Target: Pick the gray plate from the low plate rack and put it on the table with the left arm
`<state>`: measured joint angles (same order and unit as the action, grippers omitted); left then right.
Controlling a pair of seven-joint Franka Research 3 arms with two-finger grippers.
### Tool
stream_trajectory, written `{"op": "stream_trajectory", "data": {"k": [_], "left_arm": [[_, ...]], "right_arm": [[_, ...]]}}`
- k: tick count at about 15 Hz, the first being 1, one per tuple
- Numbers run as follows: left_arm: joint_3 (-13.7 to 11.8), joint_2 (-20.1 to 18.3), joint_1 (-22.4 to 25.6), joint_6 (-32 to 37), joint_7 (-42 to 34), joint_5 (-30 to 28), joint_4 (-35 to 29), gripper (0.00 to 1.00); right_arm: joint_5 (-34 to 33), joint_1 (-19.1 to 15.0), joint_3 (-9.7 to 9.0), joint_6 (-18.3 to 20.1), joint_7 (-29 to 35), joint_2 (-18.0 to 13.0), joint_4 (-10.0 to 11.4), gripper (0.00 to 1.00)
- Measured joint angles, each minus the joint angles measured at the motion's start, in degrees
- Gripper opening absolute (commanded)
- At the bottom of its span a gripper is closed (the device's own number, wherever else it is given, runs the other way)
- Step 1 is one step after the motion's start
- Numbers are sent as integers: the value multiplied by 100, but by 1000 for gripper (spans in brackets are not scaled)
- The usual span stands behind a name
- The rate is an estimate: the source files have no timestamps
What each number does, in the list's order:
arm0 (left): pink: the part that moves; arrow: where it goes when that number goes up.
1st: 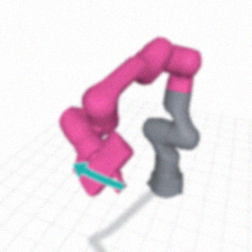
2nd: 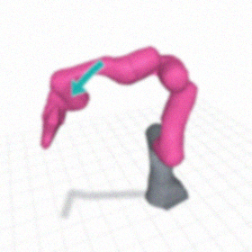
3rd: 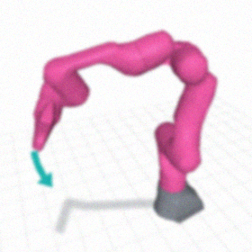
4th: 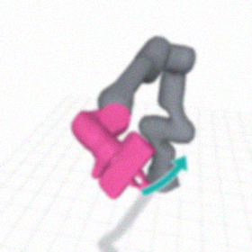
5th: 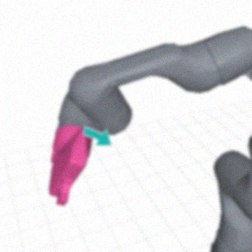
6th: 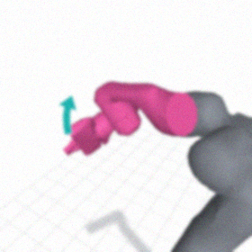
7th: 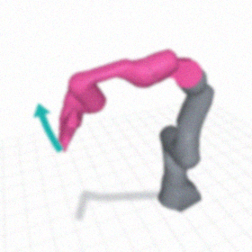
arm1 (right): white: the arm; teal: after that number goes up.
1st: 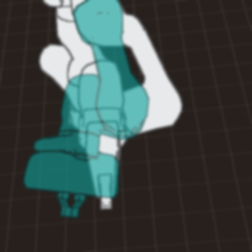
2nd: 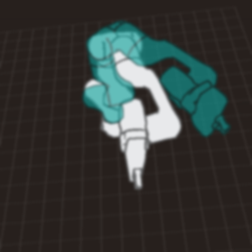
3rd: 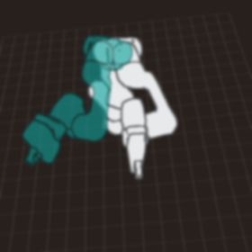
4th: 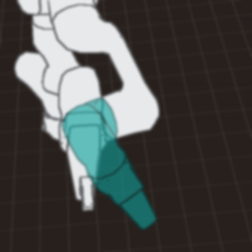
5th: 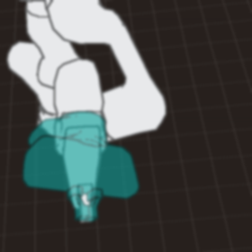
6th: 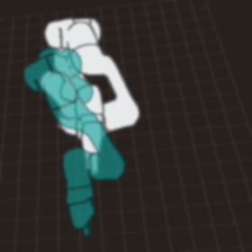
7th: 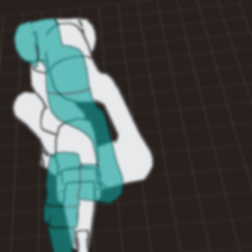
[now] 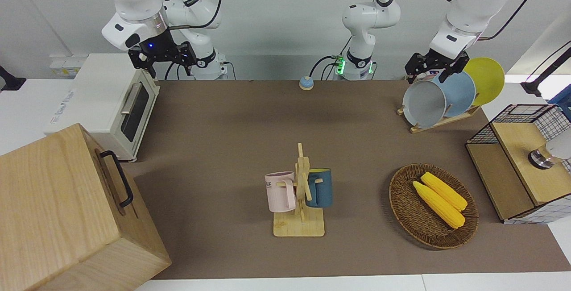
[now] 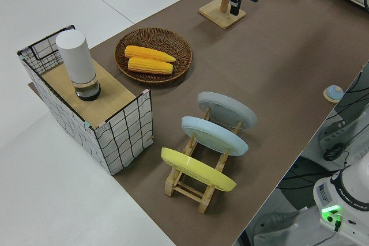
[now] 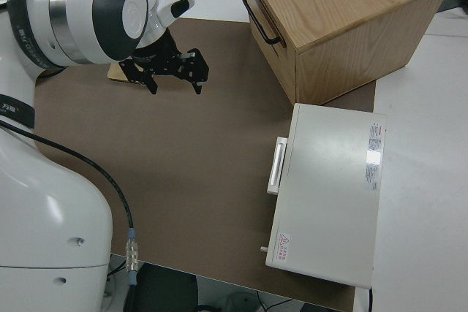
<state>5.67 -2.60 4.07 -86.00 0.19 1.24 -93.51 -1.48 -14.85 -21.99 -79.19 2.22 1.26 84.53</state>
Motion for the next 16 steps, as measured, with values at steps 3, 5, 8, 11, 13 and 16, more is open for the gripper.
{"op": "stream_trajectory", "data": {"k": [3,5,8,11,13,16], "left_arm": [[-5,24,1,-13,197,-97,0,1000],[-2,35,1,-29,280,-123,0,1000],[-2,40,1,-36,311,-128,0,1000],[-2,40,-1,-37,311,-128,0,1000],[-3,40,-1,-36,311,-104,0,1000],[8,38,-2,-22,310,259,5,1000]], "right_arm": [[0,0,0,0,0,0,0,983],[0,0,0,0,0,0,0,983],[0,0,0,0,0,0,0,983],[0,0,0,0,0,0,0,983],[0,0,0,0,0,0,0,983],[0,0,0,0,0,0,0,983]]}}
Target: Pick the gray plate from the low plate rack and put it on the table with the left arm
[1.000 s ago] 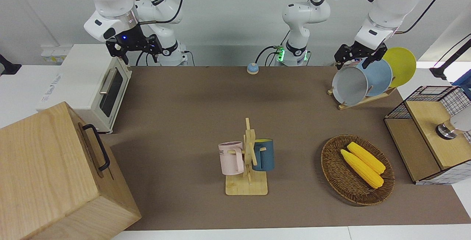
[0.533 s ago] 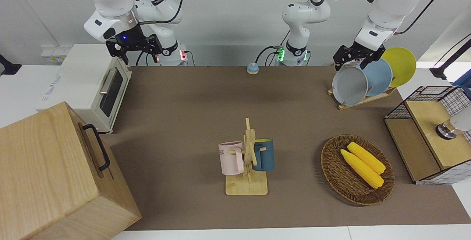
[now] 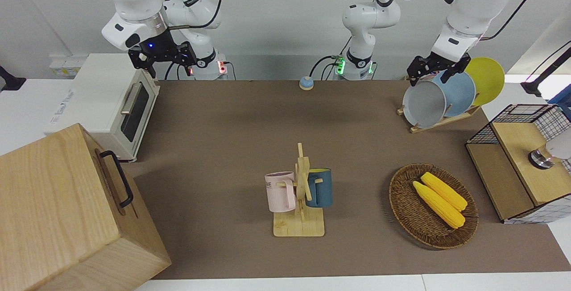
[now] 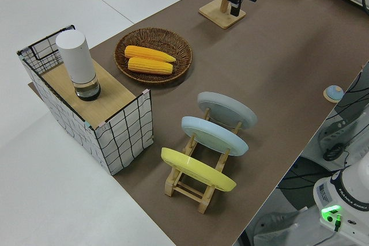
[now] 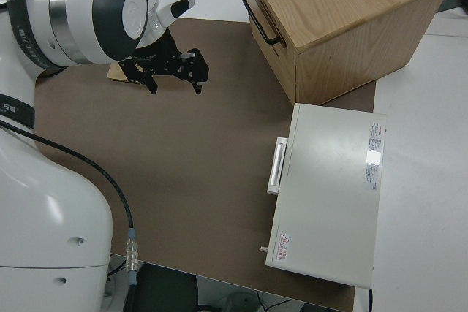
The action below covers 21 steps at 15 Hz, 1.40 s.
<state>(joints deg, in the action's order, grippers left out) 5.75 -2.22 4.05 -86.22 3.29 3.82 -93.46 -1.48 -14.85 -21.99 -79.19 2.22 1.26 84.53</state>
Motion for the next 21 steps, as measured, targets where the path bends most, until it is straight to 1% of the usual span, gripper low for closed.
{"op": "stream_trajectory", "data": {"k": [3,7,10,12,16,21], "left_arm": [[1,-9,0,179,0,383,3,1000],[-19,-8,1,669,-7,1062,-40,995],[-74,-12,4,729,-8,1375,-213,995],[-138,-27,6,702,-8,1462,-390,995],[-340,-167,8,250,-8,1467,-941,991],[-742,-355,11,-564,-120,1423,-1734,987]], "right_arm": [[0,0,0,0,0,0,0,983],[0,0,0,0,0,0,0,983],[0,0,0,0,0,0,0,983],[0,0,0,0,0,0,0,983],[0,0,0,0,0,0,0,983],[0,0,0,0,0,0,0,983]]}}
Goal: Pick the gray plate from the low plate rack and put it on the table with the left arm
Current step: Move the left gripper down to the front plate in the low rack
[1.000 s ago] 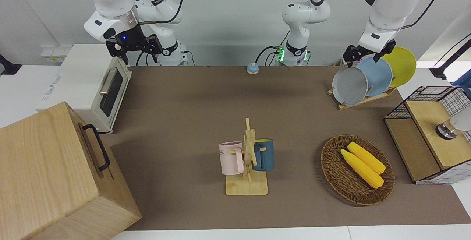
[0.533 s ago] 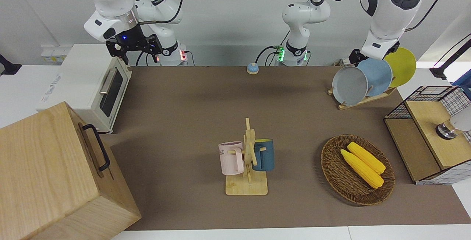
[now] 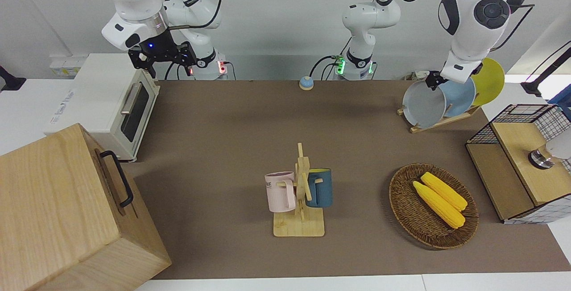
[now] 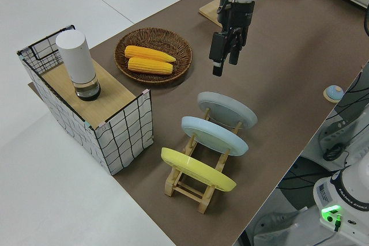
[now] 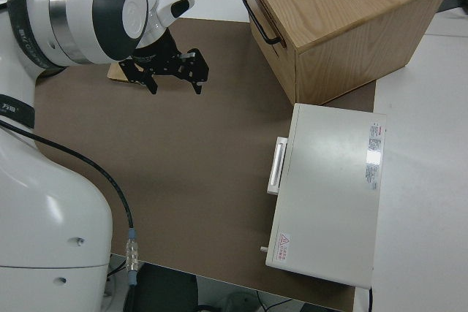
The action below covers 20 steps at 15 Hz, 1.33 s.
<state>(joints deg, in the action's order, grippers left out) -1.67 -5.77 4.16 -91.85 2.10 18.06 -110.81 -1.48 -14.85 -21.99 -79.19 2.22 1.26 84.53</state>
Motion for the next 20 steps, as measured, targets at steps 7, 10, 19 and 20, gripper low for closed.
{"op": "stream_trajectory", "data": {"k": [7,10,19,20], "left_arm": [[-551,-70,2,-975,-196,-223,-902,933],[-580,-179,2,-1195,-196,-387,-1194,822],[-750,-359,2,-1200,-198,-485,-1353,277],[-780,-359,2,-1200,-199,-485,-1369,180]], "right_arm": [[0,0,0,0,0,0,0,983],[0,0,0,0,0,0,0,983],[0,0,0,0,0,0,0,983],[0,0,0,0,0,0,0,983]]}}
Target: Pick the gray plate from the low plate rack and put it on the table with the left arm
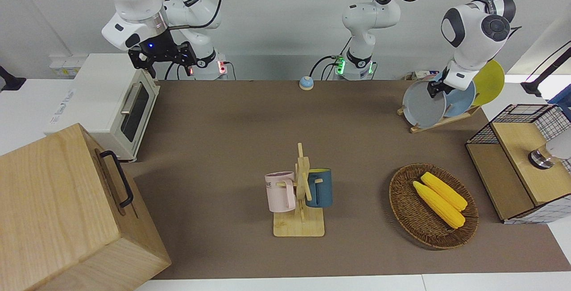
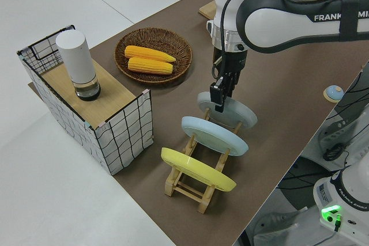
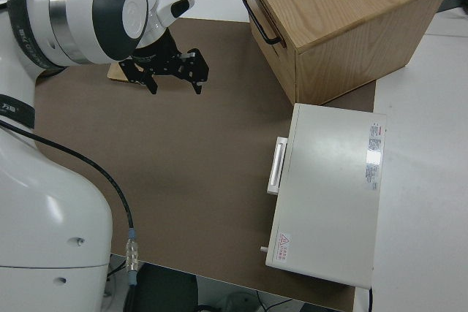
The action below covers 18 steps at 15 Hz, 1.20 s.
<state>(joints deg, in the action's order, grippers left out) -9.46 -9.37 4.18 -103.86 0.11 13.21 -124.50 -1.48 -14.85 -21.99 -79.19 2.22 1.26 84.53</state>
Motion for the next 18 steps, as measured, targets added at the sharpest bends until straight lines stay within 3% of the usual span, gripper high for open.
{"op": "stream_trajectory", "data": {"k": [11,18], "left_arm": [[-28,-48,-6,-6,-1,-9,-35,45],[-28,-61,-6,-4,-1,-9,-33,45]], "right_arm": [[0,0,0,0,0,0,0,983],[0,0,0,0,0,0,0,983]]}}
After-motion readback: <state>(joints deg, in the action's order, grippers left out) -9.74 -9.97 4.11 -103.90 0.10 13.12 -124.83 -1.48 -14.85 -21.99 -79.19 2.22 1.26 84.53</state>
